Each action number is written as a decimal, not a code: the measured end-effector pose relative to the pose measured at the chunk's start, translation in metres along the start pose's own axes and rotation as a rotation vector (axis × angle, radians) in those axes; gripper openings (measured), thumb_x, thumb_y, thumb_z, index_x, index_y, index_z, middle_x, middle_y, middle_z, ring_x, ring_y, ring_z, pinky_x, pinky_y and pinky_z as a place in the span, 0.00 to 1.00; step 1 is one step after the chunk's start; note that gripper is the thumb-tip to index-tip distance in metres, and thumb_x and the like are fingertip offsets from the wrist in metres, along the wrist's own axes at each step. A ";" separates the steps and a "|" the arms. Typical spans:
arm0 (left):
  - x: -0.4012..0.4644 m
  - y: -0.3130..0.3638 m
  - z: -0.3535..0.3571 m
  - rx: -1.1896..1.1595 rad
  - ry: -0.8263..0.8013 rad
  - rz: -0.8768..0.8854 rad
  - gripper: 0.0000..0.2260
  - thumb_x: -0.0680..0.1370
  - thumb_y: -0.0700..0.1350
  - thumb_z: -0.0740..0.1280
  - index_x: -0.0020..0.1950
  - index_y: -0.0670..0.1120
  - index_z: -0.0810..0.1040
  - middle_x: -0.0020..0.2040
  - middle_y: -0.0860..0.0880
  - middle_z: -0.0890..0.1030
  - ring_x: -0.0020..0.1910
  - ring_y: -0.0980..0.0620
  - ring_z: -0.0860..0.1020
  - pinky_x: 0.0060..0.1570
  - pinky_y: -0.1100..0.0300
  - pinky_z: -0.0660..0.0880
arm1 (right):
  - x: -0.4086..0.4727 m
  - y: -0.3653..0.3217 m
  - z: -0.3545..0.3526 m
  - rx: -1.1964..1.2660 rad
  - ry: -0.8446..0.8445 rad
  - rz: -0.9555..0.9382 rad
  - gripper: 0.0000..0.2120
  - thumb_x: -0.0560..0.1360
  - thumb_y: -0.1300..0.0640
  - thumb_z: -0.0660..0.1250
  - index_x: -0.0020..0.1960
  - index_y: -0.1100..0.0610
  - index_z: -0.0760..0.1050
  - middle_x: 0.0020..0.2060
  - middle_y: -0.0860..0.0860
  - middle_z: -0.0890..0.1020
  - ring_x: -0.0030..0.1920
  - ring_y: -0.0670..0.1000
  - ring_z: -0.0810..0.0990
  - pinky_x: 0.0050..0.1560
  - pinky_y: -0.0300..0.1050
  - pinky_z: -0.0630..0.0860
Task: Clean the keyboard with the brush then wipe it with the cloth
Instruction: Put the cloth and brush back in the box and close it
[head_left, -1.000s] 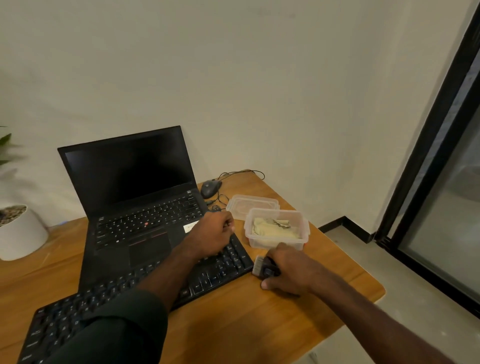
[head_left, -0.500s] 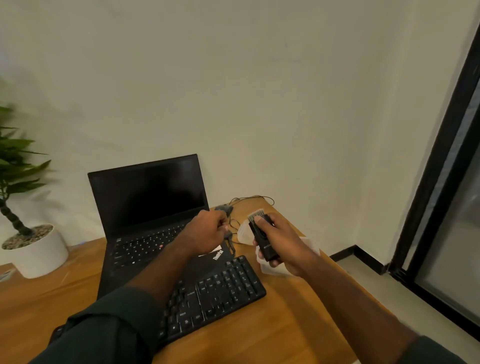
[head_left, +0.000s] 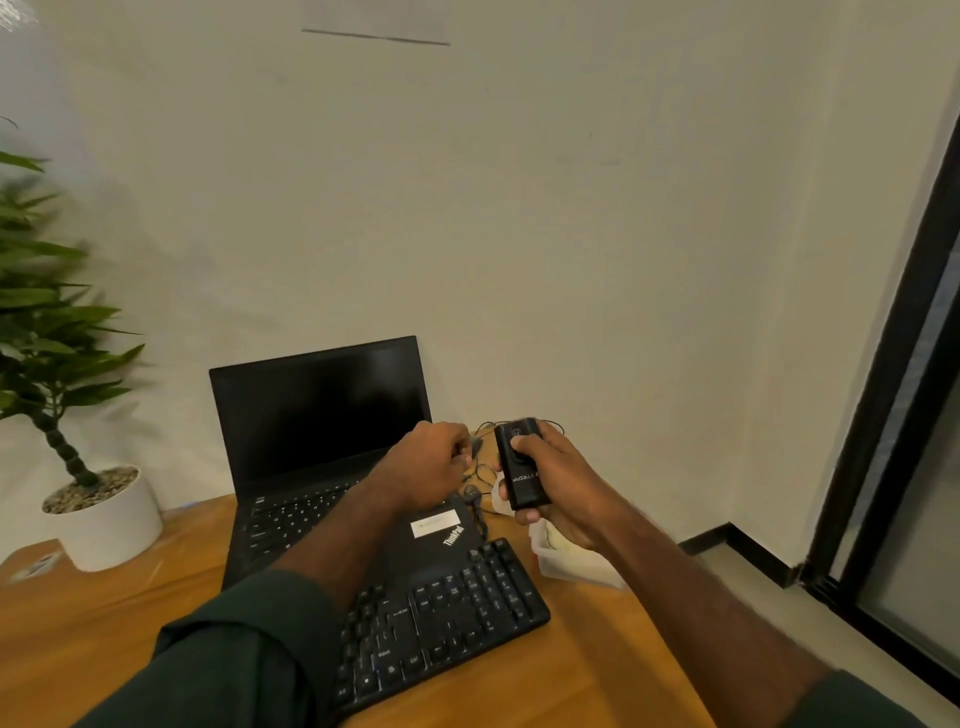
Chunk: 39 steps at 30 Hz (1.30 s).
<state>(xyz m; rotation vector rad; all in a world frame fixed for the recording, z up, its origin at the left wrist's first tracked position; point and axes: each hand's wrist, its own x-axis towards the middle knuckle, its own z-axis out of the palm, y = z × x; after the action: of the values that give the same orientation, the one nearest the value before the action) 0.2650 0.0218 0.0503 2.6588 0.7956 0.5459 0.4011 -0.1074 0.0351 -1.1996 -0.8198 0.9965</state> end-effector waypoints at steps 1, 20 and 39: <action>0.000 0.000 0.000 -0.001 0.002 0.003 0.05 0.80 0.43 0.64 0.46 0.49 0.77 0.41 0.51 0.79 0.41 0.51 0.78 0.46 0.50 0.80 | 0.000 0.000 -0.001 0.012 -0.005 -0.005 0.10 0.84 0.59 0.56 0.63 0.53 0.70 0.42 0.57 0.81 0.36 0.55 0.79 0.26 0.43 0.64; 0.014 0.008 0.045 -0.034 -0.093 0.059 0.09 0.79 0.40 0.66 0.41 0.53 0.74 0.41 0.53 0.77 0.41 0.54 0.76 0.39 0.62 0.70 | 0.001 0.024 -0.111 -1.189 0.200 -0.008 0.31 0.69 0.52 0.80 0.67 0.51 0.71 0.59 0.51 0.82 0.54 0.52 0.82 0.56 0.46 0.80; 0.051 -0.021 0.111 -0.037 -0.115 -0.187 0.04 0.78 0.46 0.67 0.44 0.54 0.74 0.44 0.54 0.78 0.45 0.54 0.77 0.50 0.48 0.78 | 0.041 0.040 -0.133 -1.143 0.283 -0.012 0.11 0.69 0.47 0.79 0.45 0.53 0.84 0.45 0.48 0.85 0.44 0.47 0.83 0.50 0.45 0.83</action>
<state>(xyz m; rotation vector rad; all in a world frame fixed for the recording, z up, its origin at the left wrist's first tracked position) 0.3436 0.0477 -0.0417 2.5217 0.9760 0.3526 0.5307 -0.1135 -0.0292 -2.2228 -1.2010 0.2540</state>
